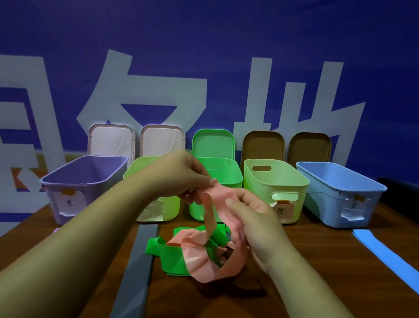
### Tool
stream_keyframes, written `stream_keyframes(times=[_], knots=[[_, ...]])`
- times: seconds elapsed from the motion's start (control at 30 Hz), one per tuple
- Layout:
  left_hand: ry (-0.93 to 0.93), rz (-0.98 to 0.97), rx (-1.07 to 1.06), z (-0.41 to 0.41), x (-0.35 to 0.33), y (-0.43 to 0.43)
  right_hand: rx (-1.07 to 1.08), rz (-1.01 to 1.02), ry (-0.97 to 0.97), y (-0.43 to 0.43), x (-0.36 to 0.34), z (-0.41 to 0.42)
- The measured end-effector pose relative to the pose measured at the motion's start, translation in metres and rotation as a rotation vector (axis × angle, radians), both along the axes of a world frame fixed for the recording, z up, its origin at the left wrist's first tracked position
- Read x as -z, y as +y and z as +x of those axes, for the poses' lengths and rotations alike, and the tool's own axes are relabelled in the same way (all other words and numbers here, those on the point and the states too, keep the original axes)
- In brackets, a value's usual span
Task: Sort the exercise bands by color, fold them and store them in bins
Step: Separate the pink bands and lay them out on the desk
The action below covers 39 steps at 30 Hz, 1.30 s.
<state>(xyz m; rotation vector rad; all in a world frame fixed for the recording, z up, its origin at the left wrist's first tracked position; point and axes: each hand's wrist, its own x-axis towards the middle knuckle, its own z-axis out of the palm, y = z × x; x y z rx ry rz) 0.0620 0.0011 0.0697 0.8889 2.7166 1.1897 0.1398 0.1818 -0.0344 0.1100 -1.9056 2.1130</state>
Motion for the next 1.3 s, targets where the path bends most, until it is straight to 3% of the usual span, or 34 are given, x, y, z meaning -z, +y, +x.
stream_keyframes(times=[0.3, 0.57, 0.8, 1.0, 1.3], knots=[[0.594, -0.249, -0.042, 0.007, -0.068, -0.002, 0.127, 0.158, -0.071, -0.006, 0.002, -0.010], [0.803, -0.288, -0.038, 0.014, -0.125, 0.004, 0.103, 0.287, -0.030, 0.008, -0.002, -0.014], [0.789, -0.238, 0.006, 0.017, -0.137, 0.010, 0.030, 0.195, -0.018, 0.012, -0.004, -0.021], [0.609, -0.070, 0.010, 0.008, -0.127, 0.017, 0.084, 0.258, -0.094, 0.019, 0.005, -0.014], [0.571, -0.046, -0.001, -0.005, -0.109, 0.034, 0.045, 0.290, -0.173, 0.024, 0.022, -0.003]])
